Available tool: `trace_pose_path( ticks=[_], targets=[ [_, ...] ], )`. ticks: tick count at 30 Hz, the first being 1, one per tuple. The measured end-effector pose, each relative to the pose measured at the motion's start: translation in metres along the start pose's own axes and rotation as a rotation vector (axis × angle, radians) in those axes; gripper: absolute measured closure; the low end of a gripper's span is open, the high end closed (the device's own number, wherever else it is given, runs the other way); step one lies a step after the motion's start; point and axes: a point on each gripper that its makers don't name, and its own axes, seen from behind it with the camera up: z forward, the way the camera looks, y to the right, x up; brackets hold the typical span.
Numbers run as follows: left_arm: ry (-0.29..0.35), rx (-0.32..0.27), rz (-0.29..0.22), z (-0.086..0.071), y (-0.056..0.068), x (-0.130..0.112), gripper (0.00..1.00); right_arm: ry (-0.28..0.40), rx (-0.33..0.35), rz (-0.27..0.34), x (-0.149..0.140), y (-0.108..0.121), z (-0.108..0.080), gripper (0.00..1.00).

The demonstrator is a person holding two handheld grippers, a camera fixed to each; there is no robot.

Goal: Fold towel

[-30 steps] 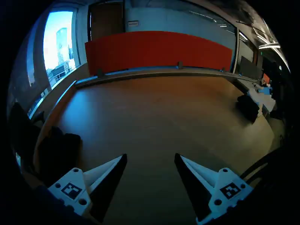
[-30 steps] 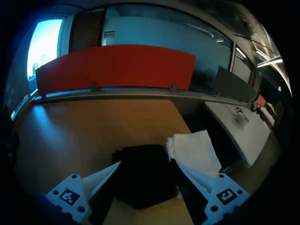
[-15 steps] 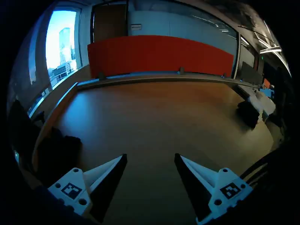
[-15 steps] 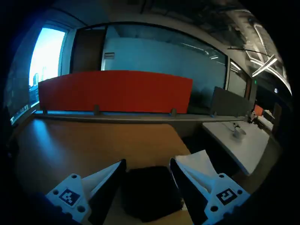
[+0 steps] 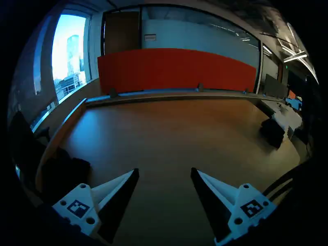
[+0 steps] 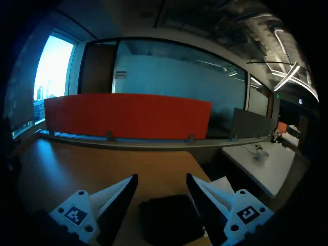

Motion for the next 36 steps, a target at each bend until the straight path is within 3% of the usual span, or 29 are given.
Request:
trace_pose_path(
  ticks=[9, 15, 24, 30, 36],
  targets=[
    [0.121, -0.014, -0.005, 0.009, -0.001, 0.048, 0.06, 0.037, 0.037, -0.021, 0.024, -0.024, -0.007, 0.09],
    [0.216, 0.047, 0.009, 0.014, -0.018, 0.085, 0.06, 0.062, 0.065, -0.026, 0.039, -0.043, -0.009, 0.09],
    [0.296, 0.078, 0.008, 0.021, -0.029, 0.120, 0.06, 0.106, 0.112, -0.018, 0.065, -0.078, -0.013, 0.09],
    [0.362, 0.107, -0.003, 0.018, -0.042, 0.146, 0.06, 0.127, 0.155, 0.000, 0.079, -0.104, -0.017, 0.09],
    [0.418, 0.120, 0.008, 0.010, -0.047, 0.170, 0.07, 0.155, 0.175, 0.027, 0.094, -0.128, -0.021, 0.09]
  ],
)
